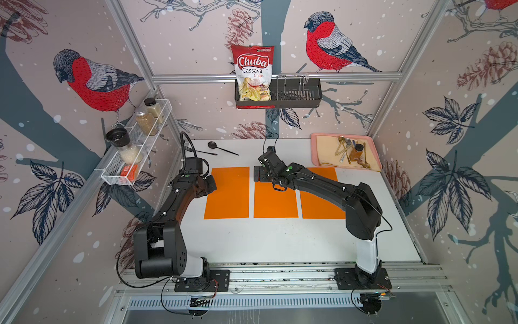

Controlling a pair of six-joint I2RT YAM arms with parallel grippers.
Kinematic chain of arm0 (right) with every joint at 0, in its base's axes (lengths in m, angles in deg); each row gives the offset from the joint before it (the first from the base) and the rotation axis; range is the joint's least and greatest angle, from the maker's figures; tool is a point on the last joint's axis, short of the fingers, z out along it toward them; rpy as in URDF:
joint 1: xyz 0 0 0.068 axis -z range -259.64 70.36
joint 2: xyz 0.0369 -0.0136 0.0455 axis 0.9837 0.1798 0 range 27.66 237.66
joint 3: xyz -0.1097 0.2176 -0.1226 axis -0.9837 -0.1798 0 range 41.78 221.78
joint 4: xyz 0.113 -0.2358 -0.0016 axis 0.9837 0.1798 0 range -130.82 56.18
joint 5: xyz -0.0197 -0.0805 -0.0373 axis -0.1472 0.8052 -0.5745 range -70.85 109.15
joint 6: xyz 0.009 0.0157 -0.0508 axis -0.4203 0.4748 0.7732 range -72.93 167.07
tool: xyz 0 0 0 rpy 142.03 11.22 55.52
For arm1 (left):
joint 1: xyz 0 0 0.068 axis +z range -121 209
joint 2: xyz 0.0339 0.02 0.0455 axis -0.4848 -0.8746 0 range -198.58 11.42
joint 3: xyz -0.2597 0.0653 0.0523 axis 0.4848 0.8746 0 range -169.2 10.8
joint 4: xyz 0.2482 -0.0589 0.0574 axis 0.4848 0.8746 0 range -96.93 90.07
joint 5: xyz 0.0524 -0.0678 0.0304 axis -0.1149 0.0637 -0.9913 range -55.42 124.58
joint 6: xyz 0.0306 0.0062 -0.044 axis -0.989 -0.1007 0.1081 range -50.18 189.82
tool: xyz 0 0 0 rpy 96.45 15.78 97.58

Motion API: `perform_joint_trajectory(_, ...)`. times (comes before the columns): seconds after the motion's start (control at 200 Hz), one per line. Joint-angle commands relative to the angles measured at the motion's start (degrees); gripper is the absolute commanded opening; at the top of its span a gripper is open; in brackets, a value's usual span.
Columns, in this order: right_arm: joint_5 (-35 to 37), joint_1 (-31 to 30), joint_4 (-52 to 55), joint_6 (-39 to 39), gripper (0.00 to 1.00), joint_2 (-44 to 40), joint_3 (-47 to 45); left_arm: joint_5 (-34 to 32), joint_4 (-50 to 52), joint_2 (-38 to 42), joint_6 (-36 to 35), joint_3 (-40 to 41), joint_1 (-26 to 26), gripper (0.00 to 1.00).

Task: Fold the rectangular paper in half along the long edge
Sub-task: Pick up the paper from the center of the board.

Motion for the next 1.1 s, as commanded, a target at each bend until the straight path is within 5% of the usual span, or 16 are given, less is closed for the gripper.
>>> perform_joint_trajectory(0.0,-6.55,0.00,-2.26,1.08,1.00,0.29,-0.50,0.00,2.41,-1.47,-1.24,0.23,1.77,0.00)
perform_joint_trajectory(0.415,-17.06,-0.28,-5.86,-1.35,1.00,9.28,4.14,-0.13,0.90,-15.92,-2.02,-6.64,5.05,0.00)
perform_joint_trajectory(1.096,-19.42,-1.99,-1.25,-3.21,0.98,19.24,13.98,2.79,-2.06,-24.78,-1.86,-10.84,7.42,0.00)
